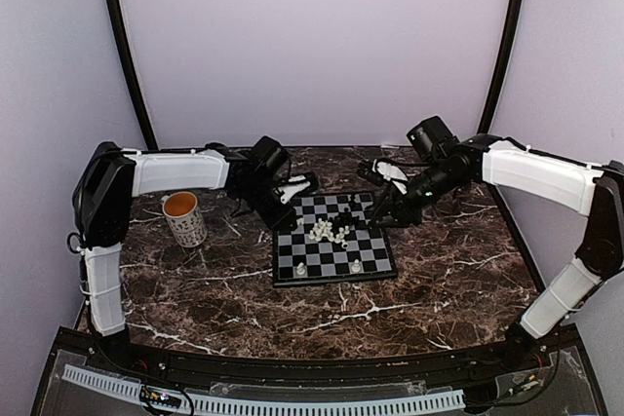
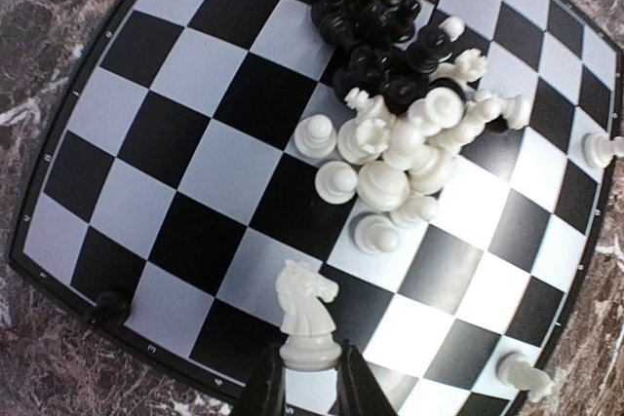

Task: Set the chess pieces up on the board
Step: Pick up the knight from the chessboard, then pass from the left arm to the right

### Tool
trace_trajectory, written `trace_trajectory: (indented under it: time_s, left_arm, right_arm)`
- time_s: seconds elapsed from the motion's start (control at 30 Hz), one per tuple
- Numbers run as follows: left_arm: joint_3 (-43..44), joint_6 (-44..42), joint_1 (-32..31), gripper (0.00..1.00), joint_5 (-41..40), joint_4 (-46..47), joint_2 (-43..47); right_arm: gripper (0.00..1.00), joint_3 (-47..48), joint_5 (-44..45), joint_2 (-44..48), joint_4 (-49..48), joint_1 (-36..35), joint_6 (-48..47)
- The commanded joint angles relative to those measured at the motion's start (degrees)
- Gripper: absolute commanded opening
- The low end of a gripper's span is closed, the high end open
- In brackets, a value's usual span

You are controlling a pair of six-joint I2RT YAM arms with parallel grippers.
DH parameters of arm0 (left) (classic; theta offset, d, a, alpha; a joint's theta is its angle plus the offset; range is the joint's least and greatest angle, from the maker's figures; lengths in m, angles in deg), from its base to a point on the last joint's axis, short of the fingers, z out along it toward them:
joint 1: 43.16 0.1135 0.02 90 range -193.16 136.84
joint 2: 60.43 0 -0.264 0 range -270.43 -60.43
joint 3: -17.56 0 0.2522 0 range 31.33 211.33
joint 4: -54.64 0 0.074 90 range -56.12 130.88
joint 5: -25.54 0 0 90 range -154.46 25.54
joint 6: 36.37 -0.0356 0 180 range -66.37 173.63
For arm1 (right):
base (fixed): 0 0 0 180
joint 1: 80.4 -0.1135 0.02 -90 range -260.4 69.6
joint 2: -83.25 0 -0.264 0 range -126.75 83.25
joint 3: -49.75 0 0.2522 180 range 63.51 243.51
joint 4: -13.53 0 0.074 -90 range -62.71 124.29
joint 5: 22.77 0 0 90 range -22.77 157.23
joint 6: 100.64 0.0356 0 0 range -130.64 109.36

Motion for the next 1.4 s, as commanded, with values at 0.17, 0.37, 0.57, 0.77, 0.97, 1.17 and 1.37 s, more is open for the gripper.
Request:
trace_trajectory:
  time_s: [0.17, 0.37, 0.57, 0.77, 0.97, 1.17, 1.37]
  left_arm:
    - [-3.53, 3.60, -0.13, 0.18, 5.46, 3.73, 10.94]
    - [-6.01, 6.31, -0.89, 0.18, 10.91, 9.50, 15.13]
    - [-6.36, 7.77, -2.35, 0.18, 12.27, 10.94, 17.00]
    - [-6.35, 8.12, -4.22, 0.19, 12.80, 11.02, 17.57]
    - [-5.92, 8.42, -5.29, 0.19, 13.90, 11.76, 17.44]
    - [-5.51, 8.60, -5.80, 0.19, 14.32, 11.77, 17.08]
    - [-5.32, 8.56, -6.08, 0.19, 14.15, 11.87, 17.13]
  right_arm:
    - [0.31, 6.32, -5.97, -3.78, -0.61, 0.65, 6.62]
    - [0.39, 12.45, -20.19, -11.56, -1.46, 1.78, 19.63]
    - [0.43, 16.05, -31.52, -18.64, -4.25, 1.86, 29.71]
    - [0.47, 16.08, -36.23, -19.59, -12.01, 1.83, 39.81]
    - [0.46, 14.60, -37.21, -19.97, -15.49, 1.81, 42.96]
    - [0.43, 14.58, -37.74, -20.84, -18.47, 1.86, 45.70]
    - [0.35, 13.72, -38.18, -21.31, -20.58, 1.92, 47.75]
